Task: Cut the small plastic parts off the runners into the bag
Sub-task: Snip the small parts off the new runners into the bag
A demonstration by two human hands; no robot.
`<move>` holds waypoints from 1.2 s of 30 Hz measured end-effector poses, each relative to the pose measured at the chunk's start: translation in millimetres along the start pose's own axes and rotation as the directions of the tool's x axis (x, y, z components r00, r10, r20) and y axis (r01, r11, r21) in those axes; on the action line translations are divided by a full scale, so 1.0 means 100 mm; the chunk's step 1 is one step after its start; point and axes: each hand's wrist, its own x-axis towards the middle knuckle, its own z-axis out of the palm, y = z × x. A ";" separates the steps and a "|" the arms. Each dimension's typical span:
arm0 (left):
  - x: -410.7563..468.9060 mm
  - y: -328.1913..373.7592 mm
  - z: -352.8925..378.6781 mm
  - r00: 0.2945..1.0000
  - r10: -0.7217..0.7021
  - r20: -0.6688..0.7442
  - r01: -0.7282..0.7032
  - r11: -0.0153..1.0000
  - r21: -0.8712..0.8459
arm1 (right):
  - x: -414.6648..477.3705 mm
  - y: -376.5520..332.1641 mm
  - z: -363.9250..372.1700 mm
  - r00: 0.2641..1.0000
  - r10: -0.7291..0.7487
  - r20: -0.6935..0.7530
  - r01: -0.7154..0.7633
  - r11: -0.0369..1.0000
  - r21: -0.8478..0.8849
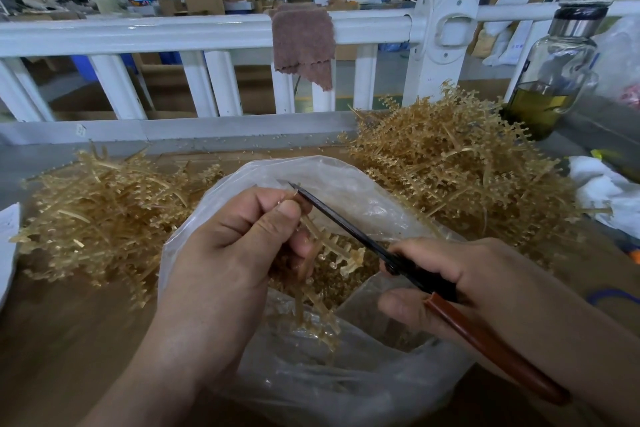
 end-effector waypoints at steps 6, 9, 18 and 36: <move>-0.01 0.03 0.02 1.000 -0.013 0.002 0.013 1.000 -0.011 | -0.02 -0.03 -0.02 1.000 0.019 0.007 -0.019 1.000 -0.002; -0.02 0.05 0.02 1.000 -0.028 0.005 0.028 1.000 0.005 | -0.01 -0.03 -0.02 1.000 0.016 0.016 -0.016 1.000 -0.015; -0.03 0.07 0.03 0.997 -0.075 -0.025 0.076 0.997 0.019 | 0.00 -0.04 -0.02 1.000 0.026 0.007 -0.026 0.999 -0.041; -0.02 0.12 0.04 0.991 -0.123 -0.050 0.124 0.992 0.010 | -0.01 0.05 0.04 0.998 0.051 0.022 -0.055 0.902 0.428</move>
